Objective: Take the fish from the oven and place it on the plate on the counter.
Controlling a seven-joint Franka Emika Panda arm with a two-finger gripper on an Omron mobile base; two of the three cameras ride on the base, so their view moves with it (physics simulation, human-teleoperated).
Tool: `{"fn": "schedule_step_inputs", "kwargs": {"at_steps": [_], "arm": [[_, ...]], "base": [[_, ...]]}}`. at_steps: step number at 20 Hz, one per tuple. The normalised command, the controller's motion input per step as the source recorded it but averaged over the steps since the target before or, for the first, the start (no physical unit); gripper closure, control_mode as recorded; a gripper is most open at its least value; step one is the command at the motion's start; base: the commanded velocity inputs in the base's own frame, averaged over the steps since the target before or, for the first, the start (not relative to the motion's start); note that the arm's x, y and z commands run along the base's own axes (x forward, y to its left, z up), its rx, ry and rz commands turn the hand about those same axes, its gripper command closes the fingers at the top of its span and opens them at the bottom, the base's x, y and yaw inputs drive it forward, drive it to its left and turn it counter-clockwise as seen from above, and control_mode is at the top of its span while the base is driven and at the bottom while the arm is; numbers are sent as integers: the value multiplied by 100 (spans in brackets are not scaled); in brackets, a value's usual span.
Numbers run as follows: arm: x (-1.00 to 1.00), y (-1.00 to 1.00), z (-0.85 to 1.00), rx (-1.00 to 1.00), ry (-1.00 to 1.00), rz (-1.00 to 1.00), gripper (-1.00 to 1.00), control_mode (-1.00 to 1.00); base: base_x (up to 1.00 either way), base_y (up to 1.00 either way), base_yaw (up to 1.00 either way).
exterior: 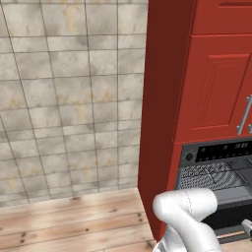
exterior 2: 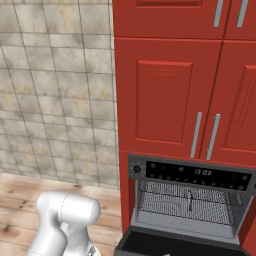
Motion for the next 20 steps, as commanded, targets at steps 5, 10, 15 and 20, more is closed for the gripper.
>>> {"fn": "schedule_step_inputs", "kwargs": {"at_steps": [5, 10, 15, 20], "arm": [[-68, -1, 100, -15, 29, 8, 100, -100], [-19, -5, 100, -12, 25, 9, 100, -100], [0, -13, 100, -6, 29, 7, 100, -100], [0, -6, 100, -1, 34, 6, 100, -100]], "base": [[0, 0, 0], [0, 0, 0], [0, 0, 0], [0, 0, 0]]}}
